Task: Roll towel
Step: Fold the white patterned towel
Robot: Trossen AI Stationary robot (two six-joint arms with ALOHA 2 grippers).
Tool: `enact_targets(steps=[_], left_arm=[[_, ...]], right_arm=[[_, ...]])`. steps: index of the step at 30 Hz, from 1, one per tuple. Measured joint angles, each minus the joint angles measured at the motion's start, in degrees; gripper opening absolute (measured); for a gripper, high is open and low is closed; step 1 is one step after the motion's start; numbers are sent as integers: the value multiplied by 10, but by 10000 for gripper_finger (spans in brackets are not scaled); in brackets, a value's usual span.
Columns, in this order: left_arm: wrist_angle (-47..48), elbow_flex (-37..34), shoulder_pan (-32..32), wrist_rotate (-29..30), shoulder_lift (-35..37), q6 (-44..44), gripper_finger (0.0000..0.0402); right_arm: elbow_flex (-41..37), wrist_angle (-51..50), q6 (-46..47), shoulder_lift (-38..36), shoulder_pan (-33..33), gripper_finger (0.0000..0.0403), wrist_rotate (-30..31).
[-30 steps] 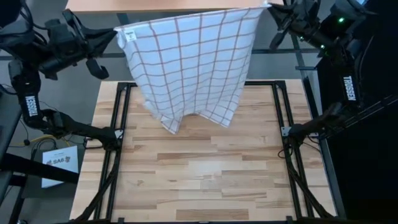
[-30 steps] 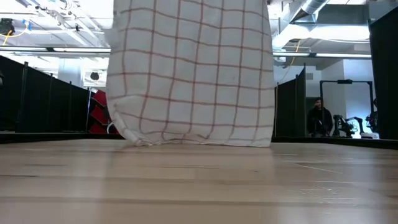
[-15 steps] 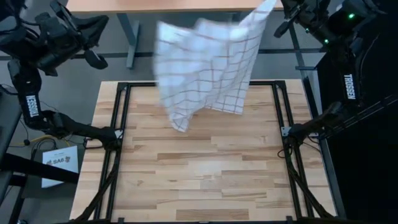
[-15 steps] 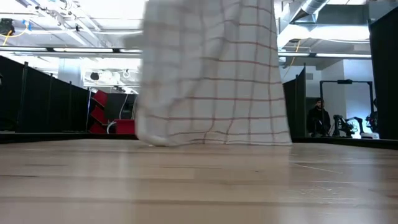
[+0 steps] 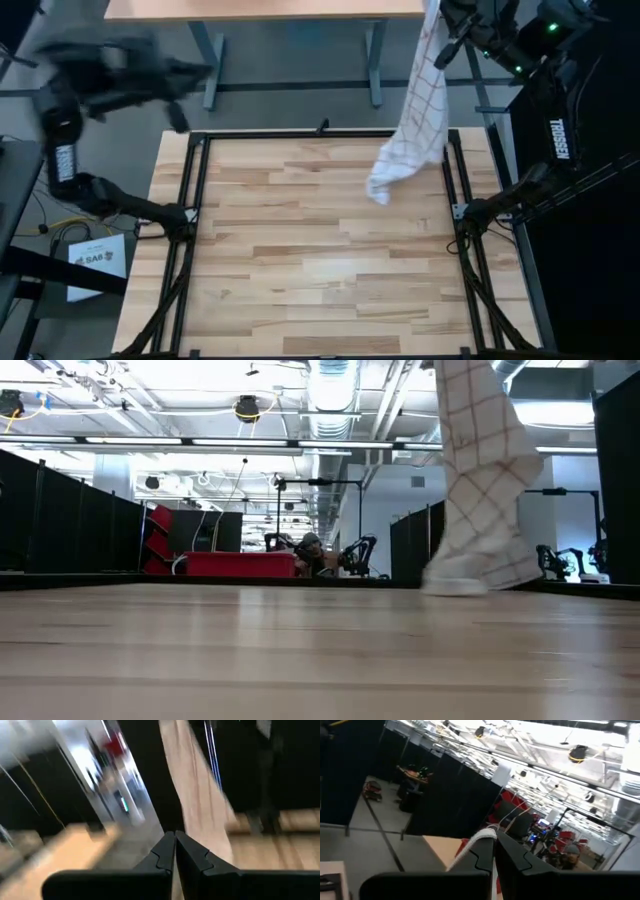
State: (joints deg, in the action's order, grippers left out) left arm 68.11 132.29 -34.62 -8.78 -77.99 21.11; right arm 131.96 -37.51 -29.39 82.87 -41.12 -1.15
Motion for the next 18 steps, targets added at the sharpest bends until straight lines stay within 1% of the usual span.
enact_targets(steps=[3,6,10,13,16,18], left_arm=[[60,-1,5,10,-59,-16,0],[118,-1,8,40,-112,9,0],[141,0,33,52,-183,16,0],[118,-1,54,17,-229,21,0],[92,0,59,-47,-268,26,5],[100,0,56,-54,-294,24,17]], right_arm=[[0,-12,5,0,6,0,0],[0,-39,5,0,6,0,0],[0,-73,5,0,6,0,0],[0,-84,5,0,6,0,0],[0,-88,5,0,6,0,0],[0,-89,4,0,6,0,0]])
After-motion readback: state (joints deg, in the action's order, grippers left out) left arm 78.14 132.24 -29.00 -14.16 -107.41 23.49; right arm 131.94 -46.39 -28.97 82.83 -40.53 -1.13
